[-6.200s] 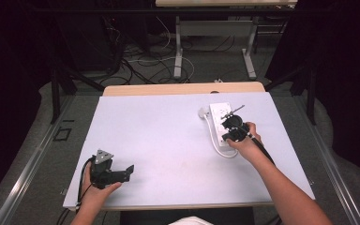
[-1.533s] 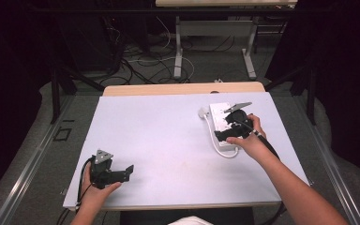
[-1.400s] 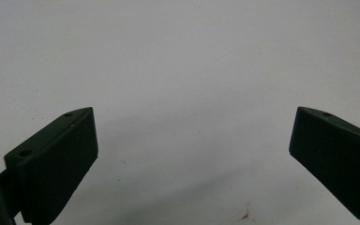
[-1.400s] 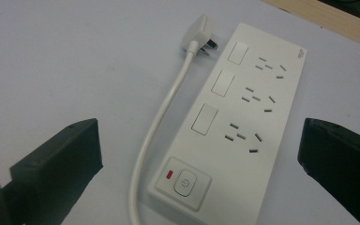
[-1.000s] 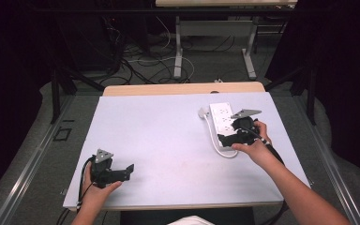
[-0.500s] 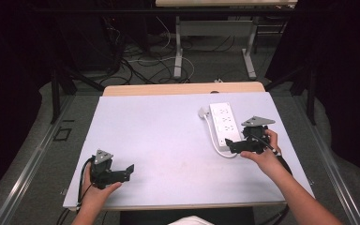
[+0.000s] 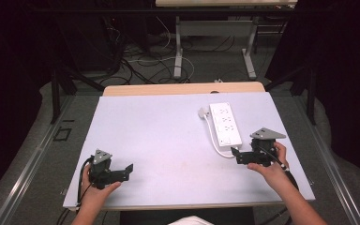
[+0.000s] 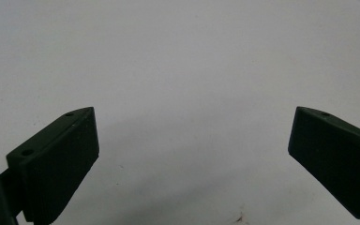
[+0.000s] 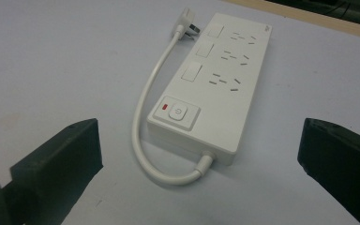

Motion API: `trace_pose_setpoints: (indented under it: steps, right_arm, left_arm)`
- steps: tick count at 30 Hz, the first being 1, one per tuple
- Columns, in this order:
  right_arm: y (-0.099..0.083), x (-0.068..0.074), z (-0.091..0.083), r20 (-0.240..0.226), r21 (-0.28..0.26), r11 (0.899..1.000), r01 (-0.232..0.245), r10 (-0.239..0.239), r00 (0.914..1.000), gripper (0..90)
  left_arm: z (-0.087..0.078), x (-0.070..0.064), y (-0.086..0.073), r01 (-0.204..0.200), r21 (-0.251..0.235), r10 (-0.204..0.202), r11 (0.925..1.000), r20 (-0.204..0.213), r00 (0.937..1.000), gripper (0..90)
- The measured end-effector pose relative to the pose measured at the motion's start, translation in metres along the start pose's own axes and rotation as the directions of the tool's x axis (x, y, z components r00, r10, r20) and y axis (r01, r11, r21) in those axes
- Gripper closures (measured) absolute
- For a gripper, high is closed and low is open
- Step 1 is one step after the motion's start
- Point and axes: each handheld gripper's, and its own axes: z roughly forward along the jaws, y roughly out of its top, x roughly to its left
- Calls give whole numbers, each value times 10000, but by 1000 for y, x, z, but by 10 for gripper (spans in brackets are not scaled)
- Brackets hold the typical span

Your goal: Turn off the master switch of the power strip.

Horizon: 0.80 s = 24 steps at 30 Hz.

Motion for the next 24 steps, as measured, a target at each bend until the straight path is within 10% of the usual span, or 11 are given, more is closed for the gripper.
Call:
trace_pose_setpoints:
  steps: [11, 24]
  right_arm:
    - [-25, -11, -11, 37, -420, 9925, -1147, 1149, 9934, 0]
    - [-52, -23, -16, 333, -320, 9944, -1012, 1022, 9942, 0]
  left_arm:
    - [0, 0, 0, 50, -96, -50, 9999, -50, 10000, 22]
    - [-1, 0, 0, 148, -148, -149, 9998, -72, 9999, 22]
